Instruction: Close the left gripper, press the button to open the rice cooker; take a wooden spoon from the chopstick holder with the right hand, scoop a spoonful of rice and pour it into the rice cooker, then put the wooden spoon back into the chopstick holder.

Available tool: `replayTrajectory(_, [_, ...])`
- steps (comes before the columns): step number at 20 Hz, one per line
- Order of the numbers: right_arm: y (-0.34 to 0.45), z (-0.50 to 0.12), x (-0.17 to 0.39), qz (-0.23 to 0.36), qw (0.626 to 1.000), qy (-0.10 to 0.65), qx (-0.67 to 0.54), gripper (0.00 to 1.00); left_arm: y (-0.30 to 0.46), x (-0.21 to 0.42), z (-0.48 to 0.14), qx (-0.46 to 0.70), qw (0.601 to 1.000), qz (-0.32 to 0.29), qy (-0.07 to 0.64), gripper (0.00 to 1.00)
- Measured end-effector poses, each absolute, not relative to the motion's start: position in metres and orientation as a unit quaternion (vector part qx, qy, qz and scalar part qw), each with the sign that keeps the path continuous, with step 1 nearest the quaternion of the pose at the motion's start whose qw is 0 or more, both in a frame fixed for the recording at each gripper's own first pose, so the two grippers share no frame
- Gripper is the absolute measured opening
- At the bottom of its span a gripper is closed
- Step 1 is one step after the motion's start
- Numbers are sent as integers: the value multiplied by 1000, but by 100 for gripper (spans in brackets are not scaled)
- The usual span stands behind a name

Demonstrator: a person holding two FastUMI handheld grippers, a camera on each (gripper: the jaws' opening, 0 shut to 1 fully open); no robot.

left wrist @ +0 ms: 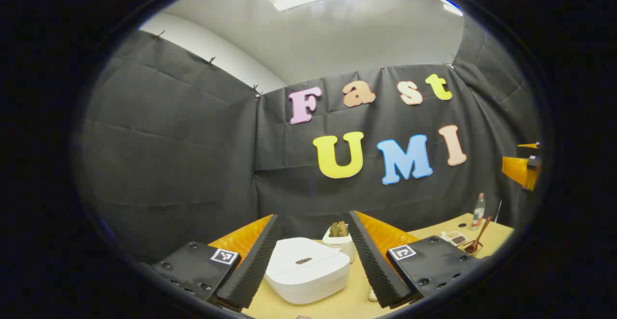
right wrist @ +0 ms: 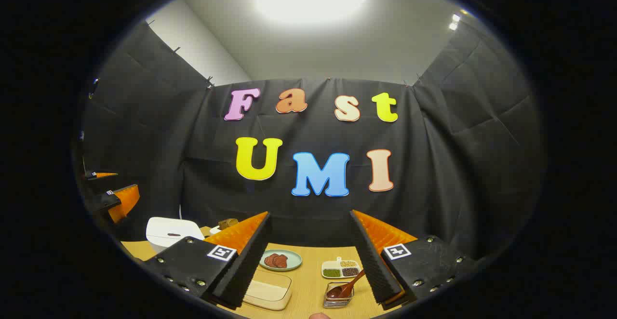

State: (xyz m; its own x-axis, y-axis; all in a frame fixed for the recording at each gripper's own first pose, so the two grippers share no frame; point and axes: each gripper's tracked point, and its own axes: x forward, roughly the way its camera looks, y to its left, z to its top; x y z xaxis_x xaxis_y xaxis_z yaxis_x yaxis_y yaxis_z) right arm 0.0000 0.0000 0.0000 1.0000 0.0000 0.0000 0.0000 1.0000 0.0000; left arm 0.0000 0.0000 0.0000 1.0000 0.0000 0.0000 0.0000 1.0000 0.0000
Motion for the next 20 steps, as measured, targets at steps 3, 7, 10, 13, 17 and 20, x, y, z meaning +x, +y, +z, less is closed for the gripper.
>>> replayTrajectory(3, [-9, 6, -4, -11, 1000, -12, -5, 95, -1, 1, -3, -18, 1000, -6, -2, 98])
replayTrajectory(7, [-18, 1, -7, -18, 1000, -3, -2, 95, -11, 3, -7, -24, 1000, -20, 4, 98])
replayTrajectory(10, [-24, 5, -11, -23, 1000, -7, 13, 95, -18, 5, -7, -18, 999, -26, 4, 98])
replayTrajectory(13, [-27, 2, -12, -28, 1000, -6, 7, 95, -21, 4, -6, -17, 999, -30, 2, 98])
replayTrajectory(17, [-24, 1, -12, -25, 1000, -3, 6, 95, -19, 3, -4, -11, 1000, -27, -5, 98])
replayTrajectory(20, [-20, -1, -11, -20, 1000, -1, 2, 95, -19, 7, -8, -17, 999, -28, 1, 98])
